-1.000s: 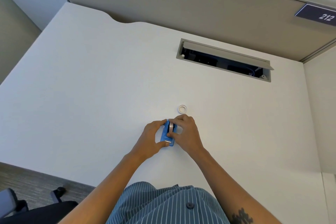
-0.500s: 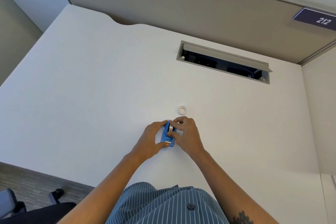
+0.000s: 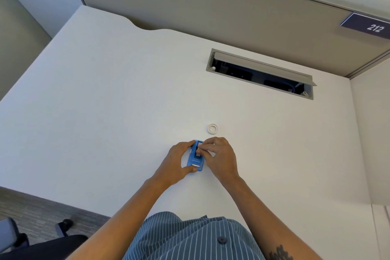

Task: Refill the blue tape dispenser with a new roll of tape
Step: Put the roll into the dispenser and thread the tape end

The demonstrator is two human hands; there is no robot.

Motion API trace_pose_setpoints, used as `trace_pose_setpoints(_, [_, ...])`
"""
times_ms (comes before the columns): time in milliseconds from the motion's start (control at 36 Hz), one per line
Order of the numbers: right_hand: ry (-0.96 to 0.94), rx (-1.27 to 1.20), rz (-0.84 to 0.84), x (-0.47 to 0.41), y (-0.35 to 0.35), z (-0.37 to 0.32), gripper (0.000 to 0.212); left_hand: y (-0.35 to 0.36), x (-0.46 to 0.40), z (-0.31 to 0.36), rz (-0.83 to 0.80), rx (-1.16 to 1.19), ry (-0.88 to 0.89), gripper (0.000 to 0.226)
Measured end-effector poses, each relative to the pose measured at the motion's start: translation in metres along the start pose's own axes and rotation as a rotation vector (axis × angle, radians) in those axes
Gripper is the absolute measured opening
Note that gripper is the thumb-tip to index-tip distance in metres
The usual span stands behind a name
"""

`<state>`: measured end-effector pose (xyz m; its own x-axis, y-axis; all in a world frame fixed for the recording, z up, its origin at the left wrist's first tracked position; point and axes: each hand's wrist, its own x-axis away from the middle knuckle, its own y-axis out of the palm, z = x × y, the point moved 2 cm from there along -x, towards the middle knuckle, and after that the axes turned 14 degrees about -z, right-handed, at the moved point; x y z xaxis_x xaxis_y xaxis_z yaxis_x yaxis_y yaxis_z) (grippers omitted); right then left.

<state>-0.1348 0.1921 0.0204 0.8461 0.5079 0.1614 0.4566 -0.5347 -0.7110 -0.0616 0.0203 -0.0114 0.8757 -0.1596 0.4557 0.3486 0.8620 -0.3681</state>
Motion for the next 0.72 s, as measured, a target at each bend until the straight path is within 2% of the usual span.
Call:
trace_pose_setpoints(389, [-0.05, 0.122, 0.037, -0.001, -0.005, -0.01, 0.014, 0.0, -0.005, -0.002, -0.007, -0.013, 0.009, 0.092])
trace_pose_setpoints(722, [-0.087, 0.167, 0.015, 0.004, -0.003, -0.015, 0.011, -0.004, -0.015, -0.007, -0.089, -0.053, 0.084, 0.097])
